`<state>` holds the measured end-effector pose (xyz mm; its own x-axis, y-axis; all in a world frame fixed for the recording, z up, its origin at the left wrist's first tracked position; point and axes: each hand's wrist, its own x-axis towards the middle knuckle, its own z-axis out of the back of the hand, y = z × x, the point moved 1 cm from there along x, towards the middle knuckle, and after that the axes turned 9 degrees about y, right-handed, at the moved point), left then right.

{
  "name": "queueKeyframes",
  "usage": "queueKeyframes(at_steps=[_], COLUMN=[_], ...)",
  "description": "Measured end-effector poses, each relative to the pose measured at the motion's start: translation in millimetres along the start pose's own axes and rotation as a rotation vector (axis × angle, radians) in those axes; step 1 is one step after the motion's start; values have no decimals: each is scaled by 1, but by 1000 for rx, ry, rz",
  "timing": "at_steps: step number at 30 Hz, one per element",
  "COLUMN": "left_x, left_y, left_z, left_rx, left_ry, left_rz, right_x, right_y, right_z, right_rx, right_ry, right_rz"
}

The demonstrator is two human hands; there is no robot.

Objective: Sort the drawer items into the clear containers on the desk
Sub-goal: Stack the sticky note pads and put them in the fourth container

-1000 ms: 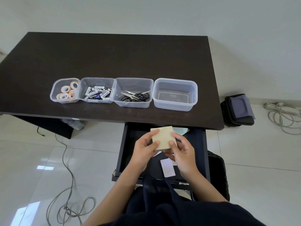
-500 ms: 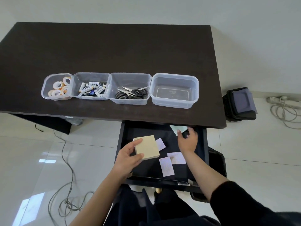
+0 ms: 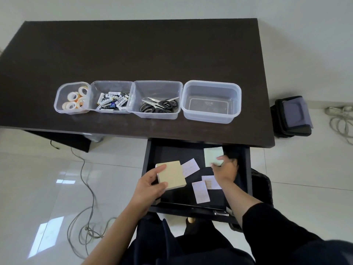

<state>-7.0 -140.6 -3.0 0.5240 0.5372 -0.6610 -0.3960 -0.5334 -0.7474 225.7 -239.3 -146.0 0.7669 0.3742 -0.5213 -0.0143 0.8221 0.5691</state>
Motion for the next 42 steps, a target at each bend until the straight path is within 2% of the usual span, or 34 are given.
queueKeyframes(at_steps=[4,11,17,23,25,28,32,42], left_x=[1,0,2,3,1,0,-4,-8], left_y=[2,5,4,-2,-2,-3,-4,-6], left_z=[-7,-15,-23,-33,-35,-39,-42,-37], left_rx=[-14,-58,-43,-24,-13,10,12,-112], left_ry=[22,46,43,83,108,171,231,251], left_rz=[10,-7,-31,-72,-92,-122,-153,-182], right_x=[-12,-32,-79,-116,-121,-124,-129,-131], right_y=[0,0,30,53,56,60,65,68], right_z=[2,23,61,79,77,67,57,56], right_rx=[155,86,447,832,803,673,623,513], right_ry=[78,108,141,354,348,236,143,226], right_rz=[-70,91,233,274,278,297,294,390])
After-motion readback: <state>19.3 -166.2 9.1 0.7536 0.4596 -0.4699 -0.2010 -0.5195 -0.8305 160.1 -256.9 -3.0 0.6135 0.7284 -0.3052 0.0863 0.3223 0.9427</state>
